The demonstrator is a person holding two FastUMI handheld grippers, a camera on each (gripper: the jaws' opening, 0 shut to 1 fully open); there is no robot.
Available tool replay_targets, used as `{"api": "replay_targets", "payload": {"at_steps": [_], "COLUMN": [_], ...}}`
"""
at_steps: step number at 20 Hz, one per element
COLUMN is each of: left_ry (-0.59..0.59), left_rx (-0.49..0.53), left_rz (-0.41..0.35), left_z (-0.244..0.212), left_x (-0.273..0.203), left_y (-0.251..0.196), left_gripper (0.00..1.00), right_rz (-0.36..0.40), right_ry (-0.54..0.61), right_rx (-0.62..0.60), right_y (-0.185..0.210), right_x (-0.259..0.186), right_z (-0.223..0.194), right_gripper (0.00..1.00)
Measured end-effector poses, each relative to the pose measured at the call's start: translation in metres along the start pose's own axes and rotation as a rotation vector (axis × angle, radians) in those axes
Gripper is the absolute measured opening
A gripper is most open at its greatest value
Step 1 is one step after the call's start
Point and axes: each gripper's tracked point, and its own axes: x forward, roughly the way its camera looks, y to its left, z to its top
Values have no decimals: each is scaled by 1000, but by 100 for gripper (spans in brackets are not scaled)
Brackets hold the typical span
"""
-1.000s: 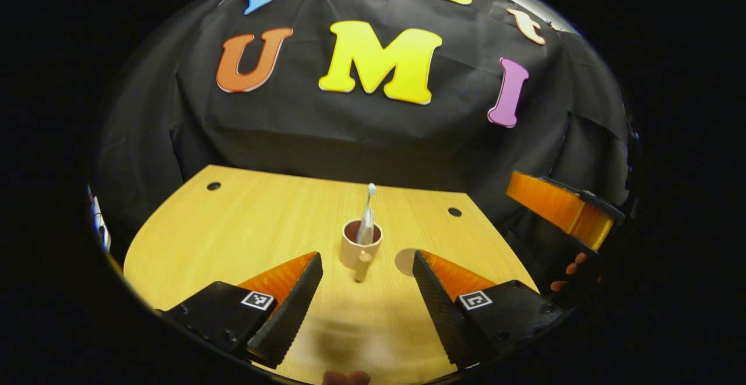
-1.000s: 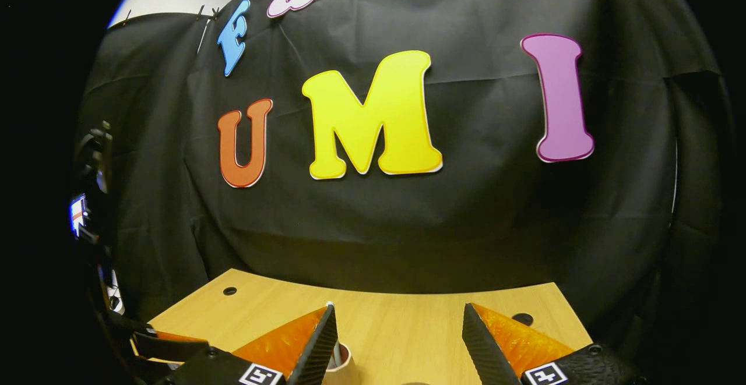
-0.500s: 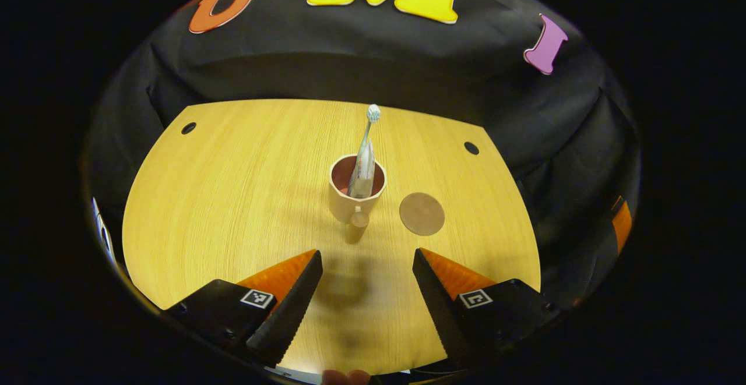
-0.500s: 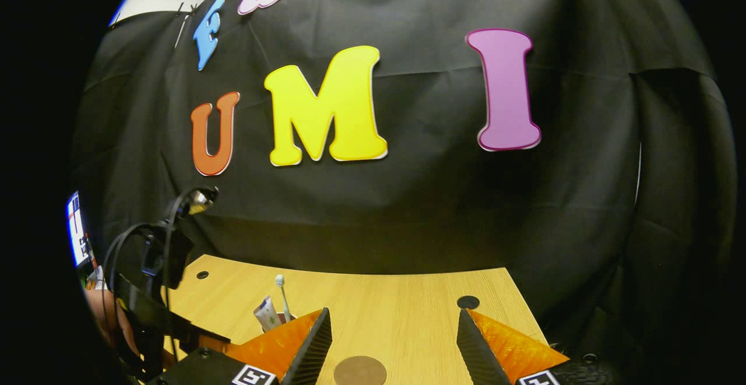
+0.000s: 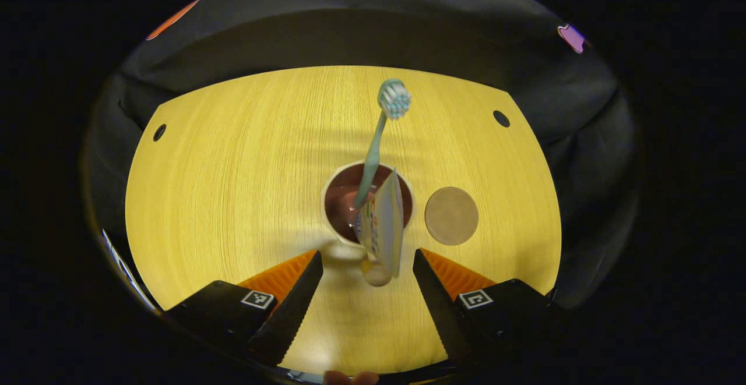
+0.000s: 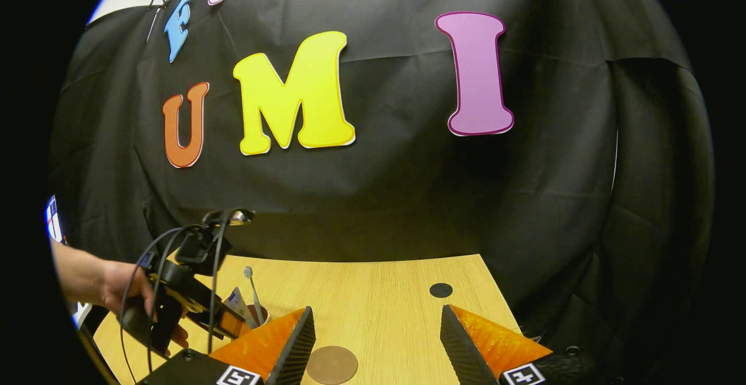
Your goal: Put the toothbrush and toothpaste on the desktop into the cup, then pick up the cup and place it on the coaster on the desktop.
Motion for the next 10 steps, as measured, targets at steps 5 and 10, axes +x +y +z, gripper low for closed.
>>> {"api": "replay_targets", "payload": {"at_steps": [5,10], "left_ry": [99,122], "left_rx": [5,10], "left_rz": [-12,-3], "left_z": [-1,16], "left_x": [-7,-33], "left_y": [-18,-32], "left_gripper": [98,87], "right_rz": [-13,-16], "right_ry": [21,42], "right_rx": [9,19], "right_y": [-6,-8], "right_x": [2,7], "right_z": [-5,-10], "right_gripper": [100,100]}}
